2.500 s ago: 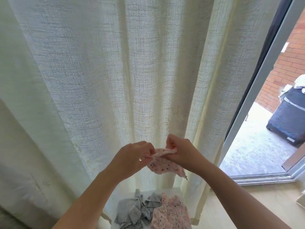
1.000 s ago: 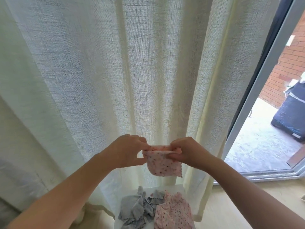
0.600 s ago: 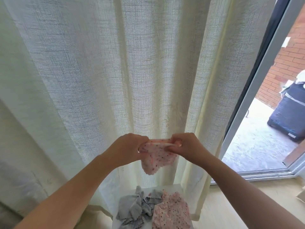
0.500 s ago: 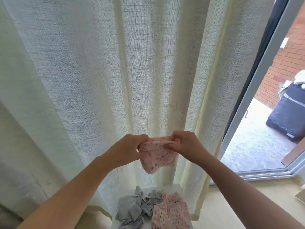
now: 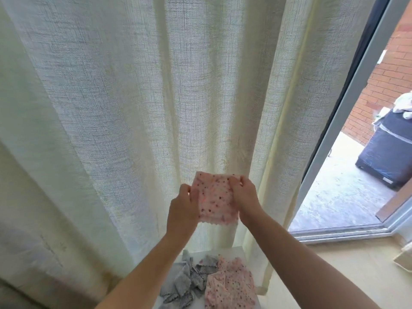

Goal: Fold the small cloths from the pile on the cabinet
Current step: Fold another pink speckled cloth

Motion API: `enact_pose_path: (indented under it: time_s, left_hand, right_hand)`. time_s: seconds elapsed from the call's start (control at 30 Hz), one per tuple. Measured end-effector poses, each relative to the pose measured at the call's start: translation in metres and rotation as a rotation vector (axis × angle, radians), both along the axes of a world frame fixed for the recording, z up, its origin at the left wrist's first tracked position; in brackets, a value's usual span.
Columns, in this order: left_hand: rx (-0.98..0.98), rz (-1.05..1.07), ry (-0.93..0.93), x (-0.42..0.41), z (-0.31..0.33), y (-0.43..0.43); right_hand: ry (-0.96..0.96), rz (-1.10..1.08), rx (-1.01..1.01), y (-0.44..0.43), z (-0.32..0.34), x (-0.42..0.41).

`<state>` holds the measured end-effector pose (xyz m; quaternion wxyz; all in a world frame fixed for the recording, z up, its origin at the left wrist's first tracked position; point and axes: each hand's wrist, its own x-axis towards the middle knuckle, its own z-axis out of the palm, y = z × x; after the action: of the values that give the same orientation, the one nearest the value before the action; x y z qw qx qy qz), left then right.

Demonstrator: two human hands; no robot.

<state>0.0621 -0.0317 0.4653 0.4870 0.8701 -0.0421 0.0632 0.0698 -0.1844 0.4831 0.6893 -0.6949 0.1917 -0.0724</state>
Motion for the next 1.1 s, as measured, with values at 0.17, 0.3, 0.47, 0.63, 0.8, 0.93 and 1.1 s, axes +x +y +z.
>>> enact_pose_path:
  time_s: [0.17,0.3,0.47,0.63,0.8,0.93,1.1]
  left_hand:
    - [-0.124,-0.003,0.105,0.004,-0.02,0.009]
    - [-0.646,-0.076,0.435,0.018,-0.006,0.021]
    - [-0.535,0.113,0.203,0.018,-0.004,0.02]
    - [-0.32,0.128,0.056,0.014,-0.011,0.011]
    - [-0.183,0.066,-0.06,0.007,-0.016,-0.007]
    - [-0.199,0.051,-0.041,-0.004,-0.012,-0.041]
    - [-0.279,-0.109,0.316,-0.023,-0.005,-0.103]
  right_hand:
    - [-0.257,-0.066,-0.423,0.013,-0.011,-0.005]
    - [-0.267,0.096,-0.455,0.016,-0.015,-0.006]
    - [-0.249,0.092,-0.423,0.021,-0.021,-0.008]
    - [-0.087,0.262,-0.182,0.012,-0.028,-0.018]
    - [-0.071,0.224,-0.077,-0.012,-0.037,-0.034]
    - [-0.089,0.218,-0.024,-0.043,-0.04,-0.046]
    - [-0.061,0.175,0.005,-0.111,-0.039,-0.07]
